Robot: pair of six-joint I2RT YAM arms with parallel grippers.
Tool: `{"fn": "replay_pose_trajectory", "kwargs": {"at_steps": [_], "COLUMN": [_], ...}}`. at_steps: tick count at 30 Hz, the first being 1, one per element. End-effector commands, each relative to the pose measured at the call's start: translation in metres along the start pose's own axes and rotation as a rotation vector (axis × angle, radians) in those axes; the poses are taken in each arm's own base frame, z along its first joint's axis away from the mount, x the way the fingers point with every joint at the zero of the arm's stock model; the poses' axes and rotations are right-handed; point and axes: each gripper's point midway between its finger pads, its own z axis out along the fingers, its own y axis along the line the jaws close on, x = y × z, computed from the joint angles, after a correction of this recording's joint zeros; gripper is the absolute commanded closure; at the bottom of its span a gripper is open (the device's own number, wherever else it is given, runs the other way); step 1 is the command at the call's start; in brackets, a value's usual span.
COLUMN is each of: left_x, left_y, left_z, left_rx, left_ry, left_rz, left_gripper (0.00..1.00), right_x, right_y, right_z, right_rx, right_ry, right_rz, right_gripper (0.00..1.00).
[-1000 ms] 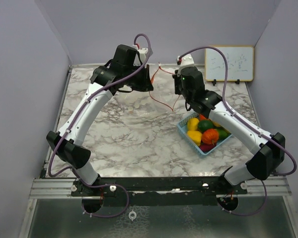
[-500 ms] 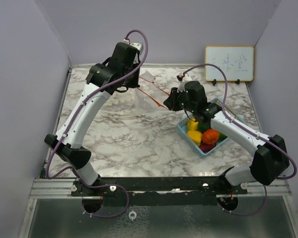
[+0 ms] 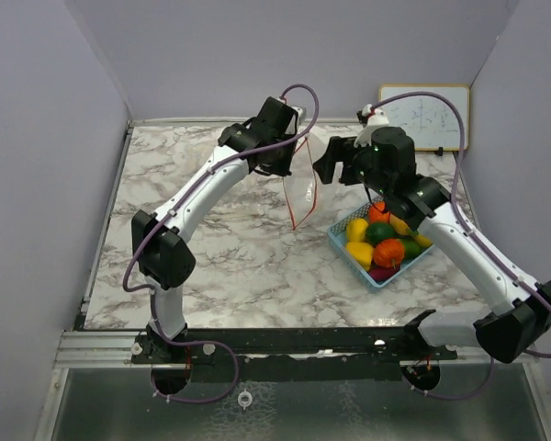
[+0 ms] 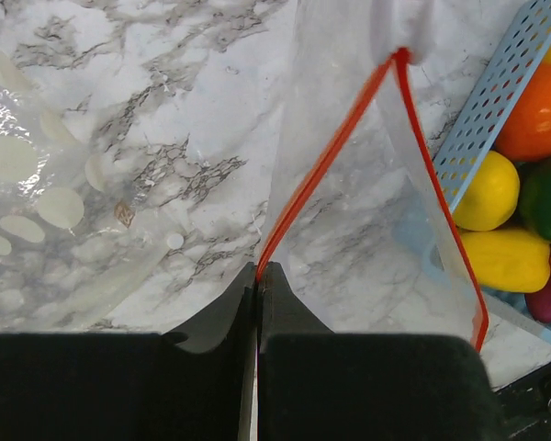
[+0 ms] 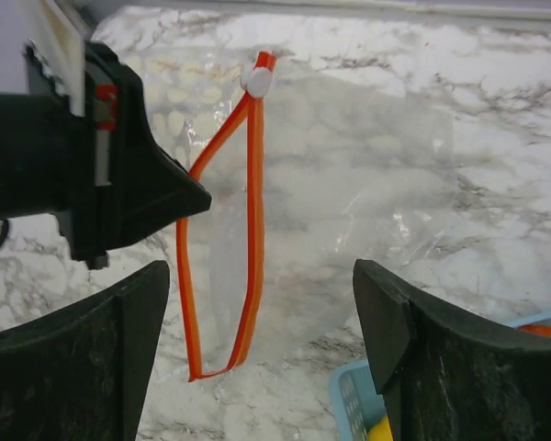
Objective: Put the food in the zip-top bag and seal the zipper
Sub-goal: Open the zipper of the food storage bag, then pick up the fake fruit from the bin.
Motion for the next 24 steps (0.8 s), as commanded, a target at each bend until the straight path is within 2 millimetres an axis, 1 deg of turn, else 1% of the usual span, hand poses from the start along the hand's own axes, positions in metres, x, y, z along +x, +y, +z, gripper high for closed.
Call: {"fn": "replay_pose_trajectory", "kwargs": {"at_steps": [1,3,4,7,9,10,13,15,17,18,20,22,24], "left_x": [-0.027,-0.033,-0.037,-0.048,-0.054,-0.058,-0.067,-0.071,-0.07,-0.067,-0.057,-0.043,-0.03], "left_y": [-0.014,-0.015,-0.016,-0.018,-0.019,-0.019,-0.009,0.002,0.01,0.012,0.008,-0.002,-0.018], "left_z": [0.0,0.001,0.0,-0.006,-0.012,-0.016,-0.031,-0.042,-0.049,-0.047,-0.037,-0.02,-0.003], "left_rx": [0.066,0.068,0.07,0.073,0.075,0.075,0.012,-0.052,-0.094,-0.102,-0.092,-0.058,-0.012], "left_ry": [-0.073,-0.077,-0.09,-0.125,-0.146,-0.157,-0.193,-0.213,-0.217,-0.207,-0.171,-0.119,-0.077], "left_rz": [0.027,0.037,0.037,0.034,0.034,0.037,0.05,0.066,0.083,0.089,0.101,0.116,0.127], "left_gripper": [1.0,1.0,1.0,1.0,1.0,1.0,1.0,1.0,1.0,1.0,1.0,1.0,1.0], "right_x": [-0.022,-0.014,-0.007,0.028,0.049,0.058,0.08,0.094,0.11,0.119,0.135,0.148,0.159], "right_y": [-0.042,-0.069,-0.084,-0.125,-0.139,-0.143,-0.147,-0.147,-0.145,-0.144,-0.143,-0.143,-0.146], "right_z": [-0.038,-0.05,-0.055,-0.068,-0.072,-0.073,-0.076,-0.076,-0.074,-0.074,-0.073,-0.073,-0.071], "right_rx": [0.231,0.359,0.421,0.569,0.602,0.612,0.63,0.621,0.601,0.593,0.584,0.583,0.593], "right_ry": [-0.038,0.011,0.047,0.182,0.257,0.286,0.354,0.394,0.438,0.461,0.503,0.529,0.544], "right_rz": [0.043,0.088,0.104,0.158,0.191,0.199,0.205,0.211,0.22,0.226,0.241,0.254,0.261], "right_gripper": [0.19,0.19,0.19,0.19,0.18,0.18,0.18,0.18,0.18,0.18,0.18,0.18,0.18]}}
